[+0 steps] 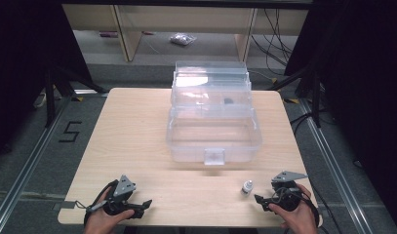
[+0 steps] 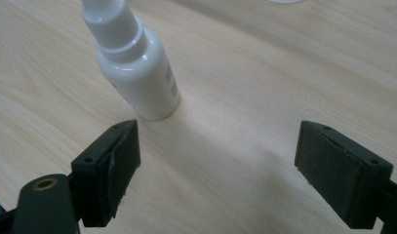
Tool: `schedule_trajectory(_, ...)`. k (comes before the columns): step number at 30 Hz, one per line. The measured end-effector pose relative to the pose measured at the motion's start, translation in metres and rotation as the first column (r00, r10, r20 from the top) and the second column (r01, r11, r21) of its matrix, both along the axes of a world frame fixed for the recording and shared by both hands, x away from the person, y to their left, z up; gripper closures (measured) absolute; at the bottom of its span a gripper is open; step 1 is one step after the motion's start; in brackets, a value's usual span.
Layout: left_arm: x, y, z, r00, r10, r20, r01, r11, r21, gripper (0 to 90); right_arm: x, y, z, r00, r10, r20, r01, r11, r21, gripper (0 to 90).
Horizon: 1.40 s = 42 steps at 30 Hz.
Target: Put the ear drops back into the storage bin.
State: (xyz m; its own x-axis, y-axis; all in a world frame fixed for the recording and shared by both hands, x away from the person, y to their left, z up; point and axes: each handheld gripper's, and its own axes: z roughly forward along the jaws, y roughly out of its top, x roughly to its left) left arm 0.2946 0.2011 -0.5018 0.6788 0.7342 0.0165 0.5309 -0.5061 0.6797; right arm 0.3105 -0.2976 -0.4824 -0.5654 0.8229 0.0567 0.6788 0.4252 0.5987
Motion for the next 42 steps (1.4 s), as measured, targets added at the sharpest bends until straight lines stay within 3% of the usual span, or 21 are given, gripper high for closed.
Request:
schedule_trajectory(1,0.0,0.0,0.0,1.0,0.0,0.0,0.0,1.0,0.0,15.5,0.0,0.0,-0.001,0.9998,0.007,-0.018,-0.006,1.0,0.023,17.9)
schedule_trajectory(2,-0.002,-0.005,-0.003,0.9989,0.045,0.007,-0.045,0.9963,-0.074,15.5,-0.001,0.001,-0.001,0.9999,-0.014,-0.006,0.014,1.0,0.011,18.1)
schedule_trajectory(4,-0.002,-0.005,-0.004,0.9989,0.047,0.006,-0.046,0.9962,-0.074,15.5,-0.002,0.001,-0.002,0.9998,-0.016,0.013,0.016,1.0,0.007,18.3)
schedule_trajectory(7,-0.002,-0.005,-0.003,0.9989,0.046,0.008,-0.045,0.9962,-0.074,15.5,-0.005,0.002,0.0,0.9996,-0.027,-0.012,0.027,1.0,0.01,19.1)
schedule_trajectory(9,-0.001,-0.004,-0.003,0.9993,0.037,0.004,-0.037,0.9977,-0.057,15.5,-0.005,0.001,0.001,0.9998,-0.015,-0.015,0.015,1.0,-0.002,19.4)
schedule_trajectory(10,0.0,-0.001,-0.001,0.9999,0.013,-0.001,-0.013,0.9997,-0.022,15.5,-0.005,0.002,-0.001,0.9998,-0.012,0.016,0.011,1.0,0.017,19.4)
schedule_trajectory(11,0.0,-0.001,-0.001,0.9999,0.013,-0.001,-0.013,0.9997,-0.022,15.5,-0.005,0.002,-0.001,0.9998,-0.01,0.015,0.01,1.0,0.015,19.4)
schedule_trajectory(13,-0.001,-0.004,-0.003,0.9991,0.042,0.006,-0.042,0.9972,-0.062,15.5,-0.005,0.002,-0.001,0.9999,-0.002,0.017,0.002,1.0,0.014,19.4)
schedule_trajectory(15,0.0,-0.002,-0.002,0.9999,0.015,-0.004,-0.015,0.9997,-0.021,15.5,-0.006,0.003,0.001,1.0,-0.004,0.003,0.004,1.0,0.019,19.4)
schedule_trajectory(18,0.0,-0.002,-0.002,0.9998,0.017,-0.001,-0.017,0.9996,-0.021,15.5,-0.007,0.006,0.003,0.9999,0.009,-0.007,-0.009,1.0,0.015,19.5)
schedule_trajectory(19,-0.001,-0.005,-0.004,0.9989,0.046,0.003,-0.045,0.9969,-0.065,15.5,-0.007,0.007,0.004,0.9998,0.018,-0.007,-0.018,1.0,0.015,19.7)
schedule_trajectory(21,-0.001,-0.004,-0.004,0.9992,0.039,0.002,-0.039,0.9981,-0.048,15.6,-0.009,0.009,0.006,0.9996,0.022,-0.015,-0.022,1.0,0.004,19.7)
schedule_trajectory(22,0.0,-0.001,-0.001,1.0,0.001,-0.004,-0.001,1.0,0.005,15.5,-0.009,0.01,0.01,0.9992,0.03,-0.025,-0.031,0.999,-0.009,20.3)
schedule_trajectory(30,0.001,-0.001,-0.002,1.0,0.001,-0.009,-0.001,1.0,0.004,15.6,-0.008,0.014,0.02,0.9973,0.066,-0.032,-0.068,0.997,-0.045,22.4)
schedule_trajectory(31,0.0,-0.003,-0.003,0.9999,0.013,-0.005,-0.013,0.9998,-0.015,15.6,-0.007,0.013,0.023,0.9962,0.08,-0.036,-0.082,0.995,-0.062,22.4)
schedule_trajectory(33,0.0,-0.002,-0.002,1.0,0.003,-0.007,-0.003,1.0,0.003,15.6,-0.006,0.015,0.027,0.9951,0.092,-0.036,-0.095,0.993,-0.067,22.9)
schedule_trajectory(34,0.0,-0.004,-0.004,0.9996,0.028,-0.002,-0.028,0.9991,-0.033,15.6,-0.004,0.016,0.027,0.994,0.108,-0.016,-0.109,0.991,-0.074,23.0)
schedule_trajectory(35,0.0,-0.004,-0.004,0.9996,0.028,-0.002,-0.028,0.9991,-0.033,15.6,-0.004,0.016,0.027,0.994,0.108,-0.016,-0.109,0.991,-0.074,23.0)
schedule_trajectory(36,0.001,-0.001,-0.002,1.0,0.006,-0.007,-0.006,1.0,0.002,15.6,-0.005,0.018,0.028,0.9943,0.104,-0.024,-0.105,0.992,-0.065,23.3)
schedule_trajectory(39,0.0,-0.002,-0.003,0.9999,0.016,-0.005,-0.016,0.9998,-0.013,15.6,-0.004,0.021,0.033,0.993,0.114,-0.03,-0.116,0.991,-0.064,23.8)
schedule_trajectory(42,0.001,-0.001,-0.003,0.9999,0.01,-0.005,-0.01,0.9999,0.001,15.6,0.002,0.024,0.041,0.9855,0.168,-0.027,-0.17,0.978,-0.124,24.2)
